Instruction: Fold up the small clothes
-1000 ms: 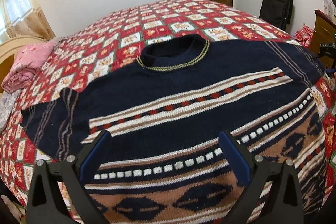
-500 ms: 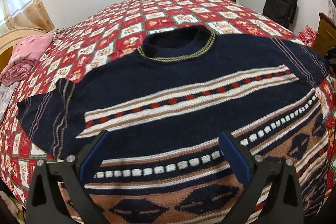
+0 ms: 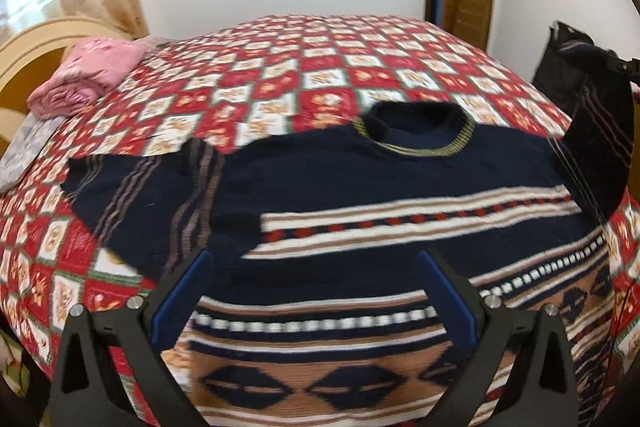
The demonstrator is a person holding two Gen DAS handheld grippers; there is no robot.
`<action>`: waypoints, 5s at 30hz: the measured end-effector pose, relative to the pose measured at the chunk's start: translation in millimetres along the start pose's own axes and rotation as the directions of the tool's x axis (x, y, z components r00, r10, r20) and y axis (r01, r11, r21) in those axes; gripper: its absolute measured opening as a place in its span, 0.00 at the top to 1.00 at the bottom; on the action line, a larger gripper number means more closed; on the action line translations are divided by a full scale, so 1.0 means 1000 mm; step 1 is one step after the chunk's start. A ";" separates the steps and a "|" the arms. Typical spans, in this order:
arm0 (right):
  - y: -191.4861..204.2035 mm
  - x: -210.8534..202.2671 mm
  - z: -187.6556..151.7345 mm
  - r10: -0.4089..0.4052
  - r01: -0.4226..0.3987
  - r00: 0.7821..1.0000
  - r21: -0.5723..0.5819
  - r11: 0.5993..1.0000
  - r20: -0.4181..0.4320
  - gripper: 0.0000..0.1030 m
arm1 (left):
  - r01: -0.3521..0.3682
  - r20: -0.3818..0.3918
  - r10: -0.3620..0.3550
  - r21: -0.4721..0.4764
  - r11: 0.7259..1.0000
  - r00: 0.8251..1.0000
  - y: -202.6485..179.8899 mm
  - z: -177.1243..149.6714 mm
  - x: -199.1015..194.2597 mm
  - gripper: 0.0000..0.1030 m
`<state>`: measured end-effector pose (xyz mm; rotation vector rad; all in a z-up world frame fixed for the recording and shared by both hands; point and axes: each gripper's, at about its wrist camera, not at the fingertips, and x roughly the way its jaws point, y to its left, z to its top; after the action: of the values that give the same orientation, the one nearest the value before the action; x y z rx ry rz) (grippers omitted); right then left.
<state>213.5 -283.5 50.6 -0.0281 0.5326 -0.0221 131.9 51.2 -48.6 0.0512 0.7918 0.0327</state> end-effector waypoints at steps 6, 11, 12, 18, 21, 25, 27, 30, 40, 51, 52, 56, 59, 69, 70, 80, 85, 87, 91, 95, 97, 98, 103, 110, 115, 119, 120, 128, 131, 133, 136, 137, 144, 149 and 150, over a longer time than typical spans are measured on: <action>0.158 0.018 -0.051 0.242 -0.253 0.967 -0.166 0.953 -0.081 0.84 | -0.043 0.013 0.044 -0.081 0.996 0.999 0.046 -0.006 -0.008 0.00; 0.220 0.043 -0.120 0.348 -0.383 0.909 -0.132 0.914 -0.229 0.84 | -0.089 0.008 0.090 -0.121 0.989 0.996 0.079 -0.015 -0.008 0.00; 0.225 0.044 -0.130 0.369 -0.407 0.895 -0.119 0.906 -0.250 0.84 | -0.093 0.004 0.094 -0.131 0.987 0.996 0.085 -0.016 -0.007 0.00; 0.234 0.039 -0.159 0.474 -0.509 0.808 -0.008 0.861 -0.350 0.41 | -0.070 -0.024 0.067 -0.178 0.982 0.997 0.098 -0.018 0.005 0.00; 0.228 0.028 -0.156 0.563 -0.573 0.750 0.083 0.815 -0.347 0.31 | -0.070 -0.025 0.067 -0.139 0.988 0.997 0.090 -0.018 0.006 0.00; 0.188 0.028 -0.133 0.606 -0.547 0.767 0.276 0.790 -0.213 0.31 | -0.066 -0.024 0.064 -0.098 0.993 0.998 0.081 -0.020 0.005 0.00; 0.166 0.052 -0.126 0.601 -0.487 0.773 0.418 0.767 -0.202 0.31 | -0.060 -0.021 0.058 -0.098 0.993 0.998 0.081 -0.021 0.003 0.00; 0.168 0.088 -0.122 0.580 -0.425 0.775 0.472 0.772 -0.251 0.31 | -0.063 -0.018 0.061 -0.103 0.993 0.998 0.083 -0.020 -0.001 0.00; 0.286 0.092 -0.107 0.841 -0.683 0.497 0.501 0.532 -0.215 0.29 | -0.156 -0.006 0.157 -0.153 0.976 0.988 0.128 -0.026 -0.015 0.00; 0.179 0.030 -0.127 0.676 -0.568 0.730 0.458 0.684 -0.103 0.29 | 0.013 -0.007 -0.013 -0.089 0.996 1.000 0.105 -0.024 -0.003 0.00; 0.168 0.024 -0.130 0.654 -0.548 0.751 0.465 0.696 -0.093 0.29 | 0.035 -0.012 -0.036 -0.087 0.996 0.999 0.101 -0.023 0.001 0.00; 0.137 0.004 -0.145 0.601 -0.507 0.796 0.465 0.726 -0.070 0.29 | 0.141 -0.082 -0.151 -0.115 0.983 0.985 0.084 -0.017 0.031 0.04; 0.138 0.000 -0.152 0.589 -0.502 0.804 0.439 0.745 -0.081 0.29 | 0.195 -0.139 -0.214 -0.139 0.971 0.967 0.069 -0.014 0.054 0.26; 0.105 -0.008 -0.170 0.529 -0.441 0.845 0.456 0.773 -0.080 0.29 | 0.410 -0.104 -0.451 -0.276 0.869 0.886 0.058 -0.013 0.070 0.83; 0.100 -0.008 -0.172 0.518 -0.427 0.852 0.468 0.774 -0.080 0.29 | 0.416 -0.101 -0.457 -0.274 0.867 0.884 0.056 -0.011 0.069 0.83; 0.037 -0.021 -0.184 0.369 -0.281 0.927 0.536 0.796 -0.063 0.29 | 0.372 0.046 -0.370 -0.189 0.909 0.928 0.072 0.037 0.049 0.85; 0.022 -0.014 -0.187 0.348 -0.249 0.934 0.550 0.797 -0.081 0.29 | 0.285 -0.028 -0.294 -0.170 0.943 0.956 0.081 0.020 0.075 0.85; 0.018 -0.011 -0.183 0.335 -0.240 0.938 0.541 0.806 -0.083 0.29 | 0.252 -0.069 -0.265 -0.160 0.954 0.962 0.079 0.008 0.085 0.83; 0.011 -0.007 -0.164 0.290 -0.210 0.954 0.519 0.828 -0.077 0.29 | 0.199 -0.086 -0.212 -0.135 0.971 0.974 0.079 -0.002 0.088 0.69; 0.024 -0.002 -0.149 0.272 -0.207 0.958 0.442 0.873 -0.090 0.29 | 0.145 -0.037 -0.152 -0.140 0.979 0.988 0.093 0.003 0.065 0.40; 0.035 0.007 -0.147 0.279 -0.209 0.953 0.405 0.890 -0.121 0.29 | 0.113 0.007 -0.113 -0.142 0.983 0.994 0.102 0.003 0.051 0.28; 0.042 0.014 -0.148 0.281 -0.211 0.950 0.381 0.900 -0.139 0.30 | 0.099 0.024 -0.097 -0.143 0.985 0.995 0.106 0.003 0.045 0.24; 0.039 0.050 -0.162 0.213 -0.117 0.947 0.360 0.926 -0.241 0.30 | 0.071 0.029 -0.068 -0.087 0.994 0.997 0.103 0.003 0.038 0.24; -0.007 0.055 -0.182 0.052 0.062 0.946 0.338 0.939 -0.319 0.70 | 0.113 -0.009 -0.114 -0.063 0.992 0.993 0.082 -0.001 0.050 0.24; -0.033 0.043 -0.175 0.006 0.116 0.953 0.383 0.916 -0.303 0.63 | 0.104 -0.026 -0.105 -0.033 0.994 0.994 0.070 -0.005 0.056 0.24; 0.007 0.042 -0.134 0.059 -0.005 0.975 0.243 0.970 -0.213 0.61 | 0.088 -0.011 -0.088 -0.030 0.996 0.996 0.064 0.000 0.055 0.24; 0.013 0.048 -0.126 0.074 -0.022 0.975 0.239 0.971 -0.209 0.61 | 0.088 -0.010 -0.088 -0.027 0.996 0.996 0.062 0.001 0.055 0.24; 0.046 0.163 -0.107 0.118 -0.039 0.927 0.221 0.975 -0.355 0.62 | 0.091 -0.024 -0.092 -0.035 0.995 0.995 0.075 0.004 0.049 0.21; 0.033 0.177 -0.110 0.077 -0.009 0.942 0.205 0.979 -0.326 0.64 | 0.054 -0.003 -0.055 -0.087 0.995 0.998 0.108 0.003 0.044 0.13; 0.027 0.179 -0.108 0.051 0.024 0.943 0.220 0.975 -0.329 0.64 | 0.007 0.014 -0.005 -0.138 0.990 1.000 0.141 0.003 0.041 0.10; 0.029 0.171 -0.101 0.043 0.038 0.943 0.235 0.971 -0.330 0.62 | -0.103 0.016 0.110 -0.249 0.963 0.994 0.201 0.005 0.042 0.07; 0.033 0.162 -0.099 0.062 0.017 0.949 0.247 0.969 -0.309 0.63 | -0.145 0.013 0.156 -0.290 0.946 0.988 0.224 0.006 0.043 0.07; 0.087 0.078 -0.100 0.211 -0.172 0.962 0.218 0.961 -0.171 0.55 | -0.215 -0.092 0.196 -0.531 0.820 0.976 0.332 0.012 0.091 0.07; 0.124 0.042 -0.111 0.292 -0.258 0.942 0.200 0.945 -0.163 0.55 | -0.186 -0.151 0.114 -0.650 0.737 0.982 0.356 0.013 0.138 0.08; 0.130 0.037 -0.114 0.298 -0.265 0.940 0.196 0.944 -0.167 0.55 | -0.174 -0.152 0.097 -0.658 0.733 0.984 0.355 0.014 0.144 0.08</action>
<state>189.0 -157.3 -70.4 0.2214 0.7255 0.2129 238.8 412.2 -120.3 -0.5911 0.8452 0.4674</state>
